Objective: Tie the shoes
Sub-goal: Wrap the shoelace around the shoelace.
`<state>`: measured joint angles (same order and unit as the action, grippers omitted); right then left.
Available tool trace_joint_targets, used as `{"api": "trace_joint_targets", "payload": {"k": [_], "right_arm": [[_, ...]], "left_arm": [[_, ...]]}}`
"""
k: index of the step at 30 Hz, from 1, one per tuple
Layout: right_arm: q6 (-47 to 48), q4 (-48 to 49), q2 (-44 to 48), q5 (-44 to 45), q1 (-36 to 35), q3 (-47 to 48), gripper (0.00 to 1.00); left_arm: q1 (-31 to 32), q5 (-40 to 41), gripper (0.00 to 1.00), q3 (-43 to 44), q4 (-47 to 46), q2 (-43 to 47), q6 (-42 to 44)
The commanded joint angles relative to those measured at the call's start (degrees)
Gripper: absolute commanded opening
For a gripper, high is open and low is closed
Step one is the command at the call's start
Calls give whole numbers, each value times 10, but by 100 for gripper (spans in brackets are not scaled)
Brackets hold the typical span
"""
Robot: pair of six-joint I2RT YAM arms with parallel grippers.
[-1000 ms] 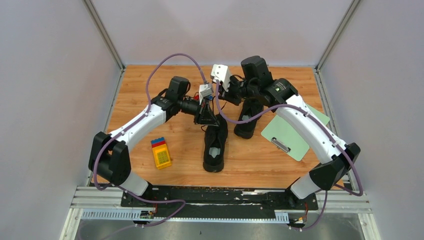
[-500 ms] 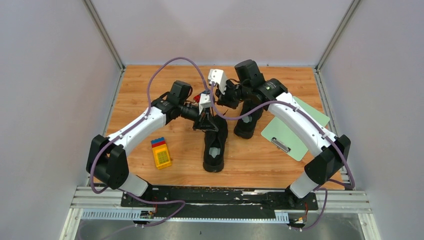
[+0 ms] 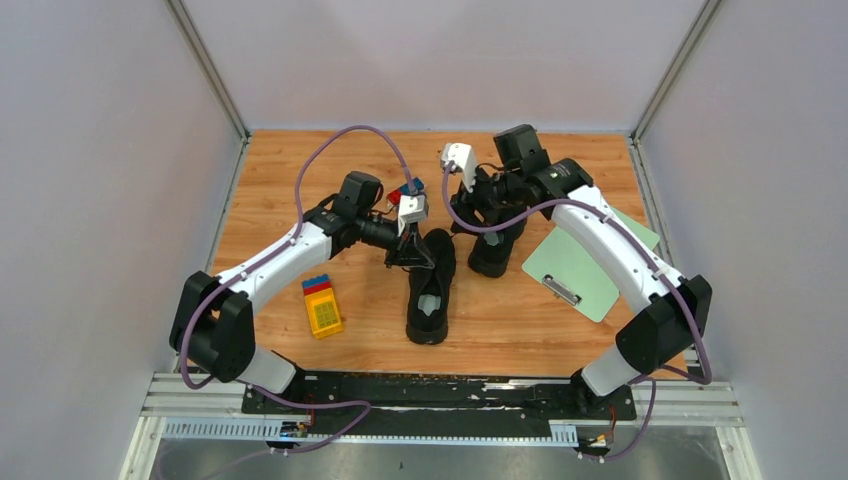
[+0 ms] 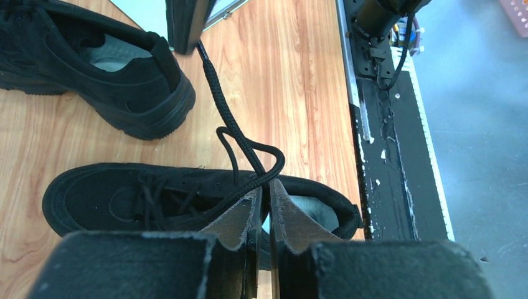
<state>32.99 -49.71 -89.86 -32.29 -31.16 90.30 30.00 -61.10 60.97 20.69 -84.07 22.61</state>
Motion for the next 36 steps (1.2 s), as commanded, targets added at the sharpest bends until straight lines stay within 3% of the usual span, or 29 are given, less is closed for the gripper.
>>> {"api": "trace_joint_targets", "payload": {"k": [1,7,12,17,20,25,29,30,34,36], "right_arm": [[2,-16,30,-51,32,12,57],[38,-75,20,-199,48,21,60],[29,-71,5,-210,48,23,64],[13,-62,-17,-221,46,33,61],[3,-53,-27,-223,43,32,55],[-4,-50,-40,-229,38,38,36],[-3,-51,-43,-235,37,47,8],[-3,-51,-42,-234,36,50,1],[1,-51,-37,-229,36,67,0],[0,-51,-35,-227,36,72,0]], "left_arm": [[1,-7,14,-1,-40,15,-31],[1,-10,14,-2,-49,12,-44],[1,-15,14,0,-50,11,-46],[1,-21,15,1,-56,8,-54],[1,-24,15,3,-56,8,-56],[1,-26,15,2,-59,9,-62],[1,-26,17,4,-59,9,-65],[1,-22,22,3,-59,8,-67],[1,-15,39,4,-58,-4,-87],[1,-27,41,6,-55,-17,-93]]}}
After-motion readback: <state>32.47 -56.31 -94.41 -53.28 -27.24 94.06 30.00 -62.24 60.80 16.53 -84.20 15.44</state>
